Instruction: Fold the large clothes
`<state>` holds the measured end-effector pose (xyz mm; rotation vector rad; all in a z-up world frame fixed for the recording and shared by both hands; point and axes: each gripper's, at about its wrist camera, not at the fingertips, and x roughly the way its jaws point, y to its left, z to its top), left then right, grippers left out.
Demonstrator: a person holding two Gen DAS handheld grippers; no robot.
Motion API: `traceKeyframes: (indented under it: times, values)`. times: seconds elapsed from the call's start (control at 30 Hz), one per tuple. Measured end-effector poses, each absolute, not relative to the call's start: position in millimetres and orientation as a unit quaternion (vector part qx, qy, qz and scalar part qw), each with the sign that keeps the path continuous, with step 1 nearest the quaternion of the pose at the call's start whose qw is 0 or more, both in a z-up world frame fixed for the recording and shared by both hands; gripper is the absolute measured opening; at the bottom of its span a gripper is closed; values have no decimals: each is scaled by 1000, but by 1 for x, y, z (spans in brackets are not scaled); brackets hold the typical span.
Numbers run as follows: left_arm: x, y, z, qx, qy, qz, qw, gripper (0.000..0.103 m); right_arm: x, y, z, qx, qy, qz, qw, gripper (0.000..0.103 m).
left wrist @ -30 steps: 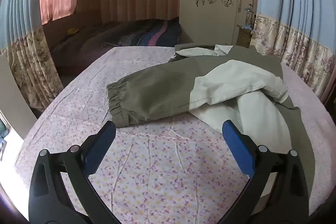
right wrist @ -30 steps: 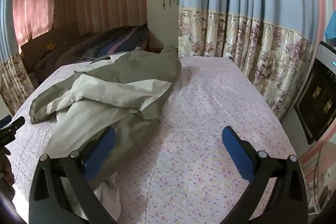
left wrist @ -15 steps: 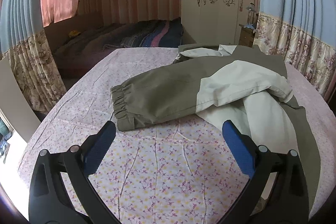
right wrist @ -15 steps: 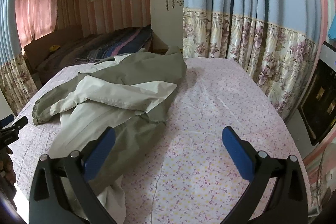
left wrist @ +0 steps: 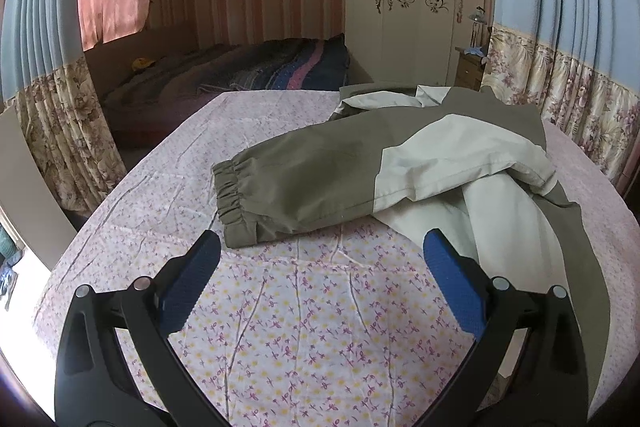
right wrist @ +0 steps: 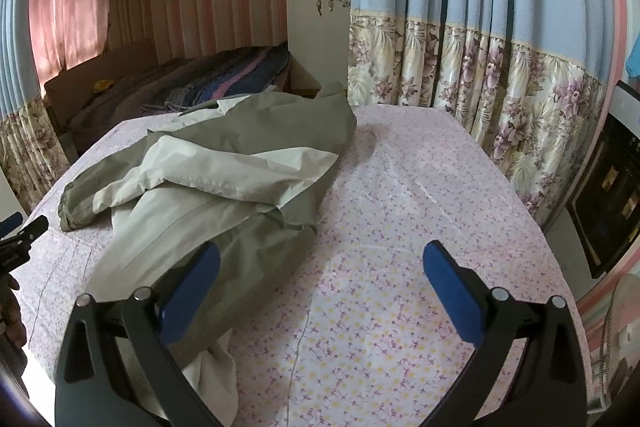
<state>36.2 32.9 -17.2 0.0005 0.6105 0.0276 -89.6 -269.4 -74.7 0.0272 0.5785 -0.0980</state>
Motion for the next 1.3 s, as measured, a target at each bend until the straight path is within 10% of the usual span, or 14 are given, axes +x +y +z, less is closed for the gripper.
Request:
traceKeyframes:
  times: [1.3]
  values:
    - [40, 47, -19, -19, 300, 22, 953, 100, -82, -267, -83, 16, 299, -50, 953, 101]
